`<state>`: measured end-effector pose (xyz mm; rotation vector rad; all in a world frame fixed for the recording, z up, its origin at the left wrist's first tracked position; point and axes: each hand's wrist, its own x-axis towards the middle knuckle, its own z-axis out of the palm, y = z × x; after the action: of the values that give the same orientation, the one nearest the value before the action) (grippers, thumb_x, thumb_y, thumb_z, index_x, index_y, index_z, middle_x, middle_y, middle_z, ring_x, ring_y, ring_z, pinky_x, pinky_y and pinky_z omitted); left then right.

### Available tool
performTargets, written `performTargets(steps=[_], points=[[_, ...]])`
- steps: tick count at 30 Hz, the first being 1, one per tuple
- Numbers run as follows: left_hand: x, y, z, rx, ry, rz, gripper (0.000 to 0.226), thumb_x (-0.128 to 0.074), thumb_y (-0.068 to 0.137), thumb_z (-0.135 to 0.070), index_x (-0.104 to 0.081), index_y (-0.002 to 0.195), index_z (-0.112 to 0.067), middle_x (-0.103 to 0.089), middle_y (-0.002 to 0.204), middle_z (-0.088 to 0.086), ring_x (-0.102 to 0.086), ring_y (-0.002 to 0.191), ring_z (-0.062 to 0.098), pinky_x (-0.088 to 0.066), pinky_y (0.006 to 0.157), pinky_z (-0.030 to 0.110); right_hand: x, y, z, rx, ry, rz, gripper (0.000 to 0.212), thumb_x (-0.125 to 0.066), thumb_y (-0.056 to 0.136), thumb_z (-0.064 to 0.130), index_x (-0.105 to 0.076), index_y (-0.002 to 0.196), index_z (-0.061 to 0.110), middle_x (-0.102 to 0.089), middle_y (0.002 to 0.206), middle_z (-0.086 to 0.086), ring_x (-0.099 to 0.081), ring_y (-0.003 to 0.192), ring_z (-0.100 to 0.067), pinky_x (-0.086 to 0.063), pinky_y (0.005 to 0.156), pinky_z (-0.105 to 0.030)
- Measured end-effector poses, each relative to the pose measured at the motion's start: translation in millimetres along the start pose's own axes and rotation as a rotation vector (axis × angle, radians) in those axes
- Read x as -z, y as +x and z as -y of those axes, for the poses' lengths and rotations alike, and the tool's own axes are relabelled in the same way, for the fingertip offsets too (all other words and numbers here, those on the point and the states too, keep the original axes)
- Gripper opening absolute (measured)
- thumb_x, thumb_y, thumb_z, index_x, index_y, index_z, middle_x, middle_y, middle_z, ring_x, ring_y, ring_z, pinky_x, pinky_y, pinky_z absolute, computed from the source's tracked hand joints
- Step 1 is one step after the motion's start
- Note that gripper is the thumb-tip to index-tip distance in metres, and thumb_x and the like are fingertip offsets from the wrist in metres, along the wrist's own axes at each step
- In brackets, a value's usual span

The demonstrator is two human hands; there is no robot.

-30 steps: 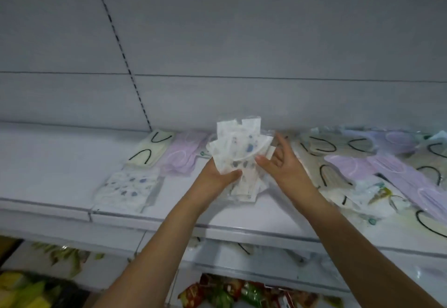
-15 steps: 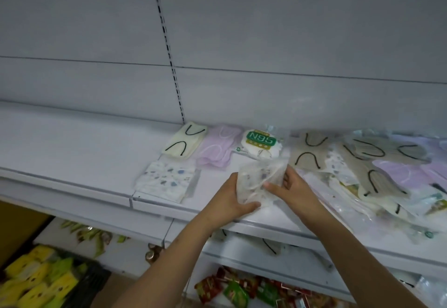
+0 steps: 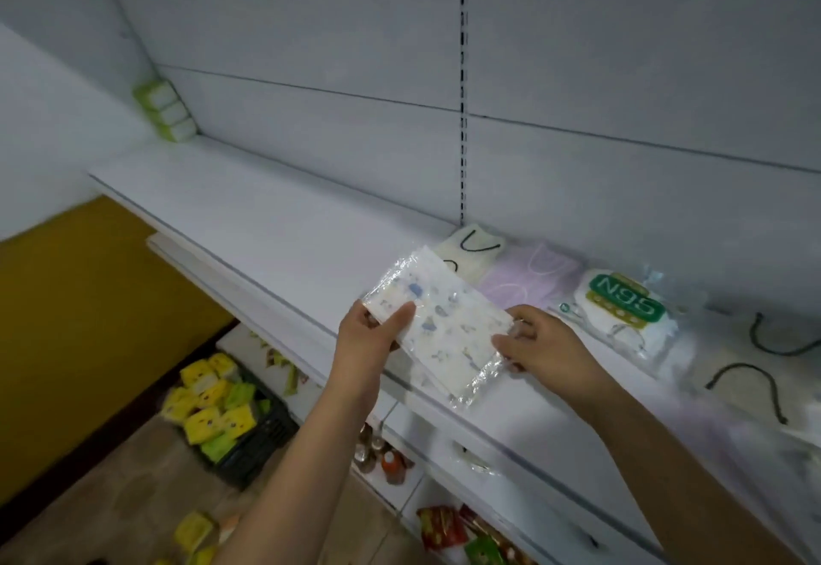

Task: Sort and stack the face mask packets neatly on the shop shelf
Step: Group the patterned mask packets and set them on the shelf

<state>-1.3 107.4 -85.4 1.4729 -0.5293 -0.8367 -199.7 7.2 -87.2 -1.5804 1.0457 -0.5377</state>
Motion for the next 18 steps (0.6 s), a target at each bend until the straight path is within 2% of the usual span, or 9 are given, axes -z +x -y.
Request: performTargets(steps=[2, 4, 6, 7, 10, 12, 15, 17, 18], points=[[16, 12, 8, 0.013, 0.077, -0.097, 0.052, -0.081, 0.082, -0.029, -0.055, 0.127, -0.033, -0.070, 0.107, 0.012, -0.072, 0.095, 0.025, -0.058, 0.093, 0.044, -19, 12, -2, -0.060, 0.163, -0.034, 0.012, -0.066, 0.090, 0.009, -0.063, 0.100, 0.015, -0.063, 0.078, -0.006, -0.058, 0.061, -0.017, -0.053, 0.069, -0.035], [27, 22, 13, 0.019, 0.183, -0.141, 0.056, -0.081, 0.082, -0.035, -0.051, 0.129, -0.035, -0.066, 0.101, 0.014, -0.071, 0.089, 0.024, -0.059, 0.087, 0.037, -36, 25, -3, -0.065, 0.130, -0.095, 0.014, -0.064, 0.091, 0.012, -0.063, 0.104, 0.015, -0.063, 0.077, -0.005, -0.058, 0.061, -0.015, -0.053, 0.073, -0.036], [36, 37, 17, -0.037, 0.322, -0.141, 0.049, -0.078, 0.085, -0.036, -0.053, 0.127, -0.029, -0.067, 0.101, 0.000, -0.068, 0.084, 0.016, -0.057, 0.074, 0.024, -50, 37, -1, -0.069, 0.052, -0.143, 0.018, -0.064, 0.091, 0.018, -0.062, 0.109, 0.016, -0.066, 0.080, 0.000, -0.061, 0.067, -0.013, -0.054, 0.080, -0.037], [41, 46, 20, -0.076, 0.438, -0.132, 0.047, -0.076, 0.085, -0.039, -0.054, 0.125, -0.028, -0.067, 0.107, -0.004, -0.067, 0.087, 0.013, -0.055, 0.073, 0.022, -55, 40, 0, -0.085, 0.016, -0.164, 0.023, -0.065, 0.092, 0.022, -0.061, 0.113, 0.014, -0.067, 0.087, 0.000, -0.062, 0.074, -0.015, -0.052, 0.082, -0.035], [58, 71, 27, -0.125, 0.931, -0.078, 0.059, -0.071, 0.083, -0.052, -0.053, 0.133, -0.025, -0.055, 0.132, -0.003, -0.056, 0.119, 0.020, -0.048, 0.098, 0.037, -67, 33, -1, -0.185, -0.193, -0.240, 0.046, -0.061, 0.095, 0.030, -0.052, 0.134, 0.007, -0.063, 0.117, -0.010, -0.058, 0.102, -0.023, -0.038, 0.085, -0.025], [64, 82, 28, -0.110, 0.918, 0.014, 0.061, -0.067, 0.090, -0.045, -0.047, 0.142, -0.019, -0.049, 0.138, 0.002, -0.050, 0.125, 0.019, -0.042, 0.099, 0.030, -77, 23, -4, -0.211, -0.241, -0.281, 0.050, -0.058, 0.097, 0.028, -0.047, 0.138, 0.002, -0.058, 0.128, -0.013, -0.054, 0.102, -0.022, -0.033, 0.082, -0.023], [63, 94, 32, -0.172, 0.981, 0.201, 0.044, -0.061, 0.096, -0.037, -0.053, 0.133, -0.014, -0.054, 0.119, -0.002, -0.051, 0.110, 0.013, -0.033, 0.081, 0.019, -98, 21, -2, -0.235, -0.229, -0.253, 0.043, -0.055, 0.098, 0.033, -0.053, 0.129, 0.003, -0.060, 0.123, -0.010, -0.055, 0.096, -0.020, -0.035, 0.074, -0.027], [63, 98, 32, -0.185, 1.006, 0.247, 0.034, -0.060, 0.095, -0.039, -0.058, 0.118, -0.015, -0.057, 0.106, 0.000, -0.054, 0.104, 0.018, -0.032, 0.073, 0.025, -109, 22, 5, -0.240, -0.240, -0.247, 0.040, -0.054, 0.098, 0.037, -0.055, 0.120, 0.004, -0.063, 0.114, -0.011, -0.058, 0.098, -0.023, -0.036, 0.072, -0.029], [64, 99, 31, -0.185, 1.025, 0.256, 0.035, -0.060, 0.094, -0.042, -0.059, 0.117, -0.016, -0.058, 0.107, 0.003, -0.054, 0.107, 0.023, -0.035, 0.075, 0.028, -111, 22, 9, -0.239, -0.262, -0.260, 0.040, -0.053, 0.098, 0.039, -0.055, 0.118, 0.005, -0.062, 0.112, -0.011, -0.059, 0.102, -0.025, -0.035, 0.073, -0.028]])
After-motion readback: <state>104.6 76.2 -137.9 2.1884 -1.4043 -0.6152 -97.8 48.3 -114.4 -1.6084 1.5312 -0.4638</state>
